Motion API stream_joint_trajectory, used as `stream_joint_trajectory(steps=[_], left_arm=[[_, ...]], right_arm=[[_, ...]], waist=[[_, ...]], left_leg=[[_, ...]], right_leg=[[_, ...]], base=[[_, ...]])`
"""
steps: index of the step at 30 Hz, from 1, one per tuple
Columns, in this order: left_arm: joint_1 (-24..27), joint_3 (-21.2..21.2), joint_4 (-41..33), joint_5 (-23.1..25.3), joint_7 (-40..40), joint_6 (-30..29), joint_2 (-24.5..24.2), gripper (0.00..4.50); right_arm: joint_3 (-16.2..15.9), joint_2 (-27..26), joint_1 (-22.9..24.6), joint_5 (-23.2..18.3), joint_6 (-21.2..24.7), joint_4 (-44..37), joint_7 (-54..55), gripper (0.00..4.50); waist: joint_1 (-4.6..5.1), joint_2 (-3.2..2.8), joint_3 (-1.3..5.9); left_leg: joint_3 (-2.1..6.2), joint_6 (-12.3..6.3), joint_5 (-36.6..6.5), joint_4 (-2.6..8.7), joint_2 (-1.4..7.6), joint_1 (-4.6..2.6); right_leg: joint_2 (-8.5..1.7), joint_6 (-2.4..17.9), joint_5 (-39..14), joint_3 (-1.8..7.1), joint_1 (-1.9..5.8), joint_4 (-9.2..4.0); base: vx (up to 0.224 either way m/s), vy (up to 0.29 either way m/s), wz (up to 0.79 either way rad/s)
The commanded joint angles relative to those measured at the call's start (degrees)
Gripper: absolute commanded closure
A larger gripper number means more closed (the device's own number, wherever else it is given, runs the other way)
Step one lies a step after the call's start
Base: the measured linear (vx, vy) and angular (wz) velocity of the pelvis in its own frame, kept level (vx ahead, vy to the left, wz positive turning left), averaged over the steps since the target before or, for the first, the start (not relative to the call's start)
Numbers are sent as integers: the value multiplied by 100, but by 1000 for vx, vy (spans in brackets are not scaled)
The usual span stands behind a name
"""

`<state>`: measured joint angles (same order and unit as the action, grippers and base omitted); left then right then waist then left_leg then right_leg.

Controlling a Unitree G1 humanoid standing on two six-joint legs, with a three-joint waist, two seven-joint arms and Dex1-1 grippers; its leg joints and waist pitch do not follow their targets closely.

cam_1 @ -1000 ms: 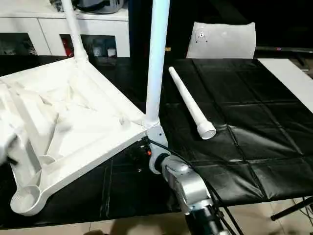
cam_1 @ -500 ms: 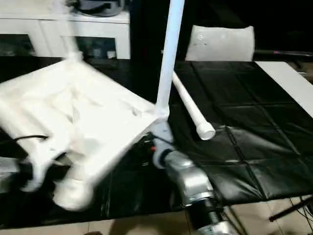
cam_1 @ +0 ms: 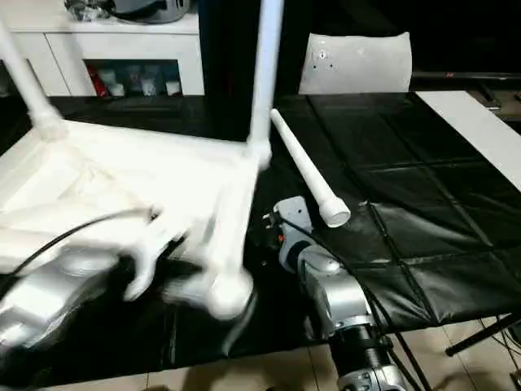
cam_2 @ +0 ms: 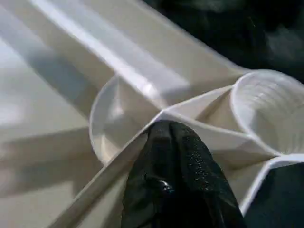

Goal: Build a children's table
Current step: Rotate table base, then pick table leg

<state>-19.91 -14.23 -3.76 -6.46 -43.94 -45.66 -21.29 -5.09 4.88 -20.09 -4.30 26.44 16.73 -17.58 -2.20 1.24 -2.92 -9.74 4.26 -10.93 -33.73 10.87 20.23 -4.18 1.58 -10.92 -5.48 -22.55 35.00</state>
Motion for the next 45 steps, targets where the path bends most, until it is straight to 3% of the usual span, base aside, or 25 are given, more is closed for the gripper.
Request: stream_joint_trajectory(steps=[1, 3, 4, 7, 8, 10, 11, 13, 19, 21, 22, 24, 26, 32, 33, 34, 36, 39, 41, 42, 45], left_arm=[[-149, 118, -10, 40, 194, 286, 74, 444], [-140, 348, -33, 0, 415, 582, 171, 444], [-109, 372, -122, 0, 406, 640, 127, 407], [67, 531, -490, -109, 328, 568, 23, 402], [95, 549, -543, -114, 324, 566, 2, 389], [301, 711, -942, -182, 354, 511, -115, 373], [389, 773, -1107, -205, 388, 485, -167, 362], [556, 890, -1439, -278, 390, 391, -272, 345], [898, 1158, -2432, -572, 354, -289, -531, 301], [911, 1169, -2511, -597, 342, -359, -562, 290], [961, 1211, -2778, -717, 360, -598, -645, 284], [989, 1211, -2926, -795, 361, -711, -712, 269], [995, 1220, -3024, -840, 372, -832, -746, 257], [926, 1246, -3175, -936, 455, -1098, -760, 212], [913, 1247, -3203, -954, 469, -1147, -785, 209], [910, 1247, -3231, -1004, 461, -1220, -839, 203], [915, 1236, -3258, -1051, 464, -1262, -875, 172], [916, 1161, -3265, -1087, 461, -1299, -925, 168], [916, 1130, -3276, -1093, 468, -1321, -937, 141], [897, 1098, -3287, -1103, 492, -1350, -934, 130], [857, 1071, -3268, -1132, 501, -1367, -947, 130]], right_arm=[[131, 47, -228, -13, 91, -278, 80, 0], [354, 283, -643, -18, 468, -347, 203, 0], [363, 366, -794, -12, 618, -291, 166, 0], [443, 592, -1309, 29, 851, 75, 131, 0], [458, 627, -1397, 37, 893, 161, 136, 0], [506, 864, -2010, 128, 1006, 1008, 159, 0], [534, 940, -2230, 125, 871, 1362, 110, 0], [609, 1041, -2597, 130, 577, 2052, 141, 0], [669, 1153, -3312, 343, 57, 3771, 387, 0], [649, 1156, -3359, 376, 5, 3903, 397, 0], [655, 1140, -3561, 362, -153, 4515, 419, 0], [745, 1110, -3665, 296, -159, 4847, 382, 0], [775, 1107, -3722, 339, -220, 5078, 471, 0], [921, 1156, -3868, 336, -266, 5475, 685, 0], [910, 1164, -3911, 335, -212, 5556, 669, 0], [824, 1171, -3981, 392, 38, 5682, 609, 0], [796, 1173, -4013, 421, 98, 5760, 565, 0], [798, 1185, -4011, 439, 238, 5886, 426, 0], [830, 1193, -4006, 428, 280, 5918, 414, 0], [857, 1207, -4010, 422, 340, 5956, 375, 19], [872, 1223, -4047, 407, 455, 5987, 206, 19]], waist=[[-29, -76, 332], [-30, -118, 331], [-11, -94, 331], [-12, -108, 350], [-35, -120, 349], [-36, -88, 357], [-19, -78, 367], [-40, -80, 357], [-140, -35, 340], [-159, -47, 329], [-162, -49, 334], [-173, -31, 318], [-174, -59, 290], [-167, -25, 278], [-158, -14, 269], [-149, -56, 274], [-138, -34, 263], [-139, -40, 266], [-142, -55, 265], [-139, -42, 269], [-141, -35, 270]], left_leg=[[90, 92, -1170, 425, 199, 2], [89, 63, -1136, 410, 193, 11], [80, 55, -1114, 401, 191, 5], [80, 24, -883, 380, 191, 25], [57, 9, -850, 362, 194, -7], [48, -19, -737, 357, 186, 12], [68, -13, -752, 355, 191, 39], [39, -43, -746, 328, 199, 28], [21, -64, -751, 318, 201, 25], [17, -41, -790, 315, 199, 32], [21, 3, -878, 310, 200, 31], [21, 4, -939, 313, 200, 38], [30, 22, -1043, 317, 199, 51], [30, 58, -1115, 309, 183, 56], [27, 59, -1127, 310, 183, 56], [34, 85, -1170, 302, 182, 53], [37, 80, -1154, 308, 180, 71], [35, 52, -1155, 297, 178, 67], [35, 56, -1132, 296, 183, 60], [36, 55, -1086, 297, 187, 64], [35, 46, -1087, 294, 185, 74]], right_leg=[[-390, 822, -1264, 361, 317, -457], [-397, 823, -1282, 356, 323, -464], [-378, 848, -1240, 352, 320, -452], [-382, 956, -971, 350, 343, -389], [-377, 1017, -881, 357, 300, -391], [-367, 1099, -724, 348, 316, -372], [-393, 1224, -734, 331, 342, -331], [-397, 1281, -702, 342, 303, -329], [-393, 1264, -849, 329, 284, -318], [-387, 1248, -872, 331, 276, -317], [-395, 1253, -948, 328, 270, -304], [-393, 1243, -1003, 325, 263, -314], [-394, 1173, -1167, 321, 250, -322], [-390, 1053, -1347, 322, 240, -336], [-386, 1048, -1366, 322, 232, -337], [-378, 1073, -1345, 320, 228, -331], [-365, 1099, -1254, 318, 233, -316], [-378, 1111, -1277, 323, 229, -321], [-376, 1142, -1217, 325, 227, -313], [-372, 1169, -1129, 323, 233, -300], [-378, 1194, -1111, 323, 244, -297]], base=[[0, 0, 0], [0, 0, 0], [0, 0, 0], [0, 0, 0], [0, 0, 0], [0, 0, 0], [0, 0, 0], [0, 0, 0], [0, 0, 0], [0, 0, 0], [0, 0, 0], [0, 0, 0], [0, 0, 0], [0, 0, 0], [0, 0, 0], [0, 0, 0], [0, 0, 0], [0, 0, 0], [0, 0, 0], [0, 0, 0], [0, 0, 0]])
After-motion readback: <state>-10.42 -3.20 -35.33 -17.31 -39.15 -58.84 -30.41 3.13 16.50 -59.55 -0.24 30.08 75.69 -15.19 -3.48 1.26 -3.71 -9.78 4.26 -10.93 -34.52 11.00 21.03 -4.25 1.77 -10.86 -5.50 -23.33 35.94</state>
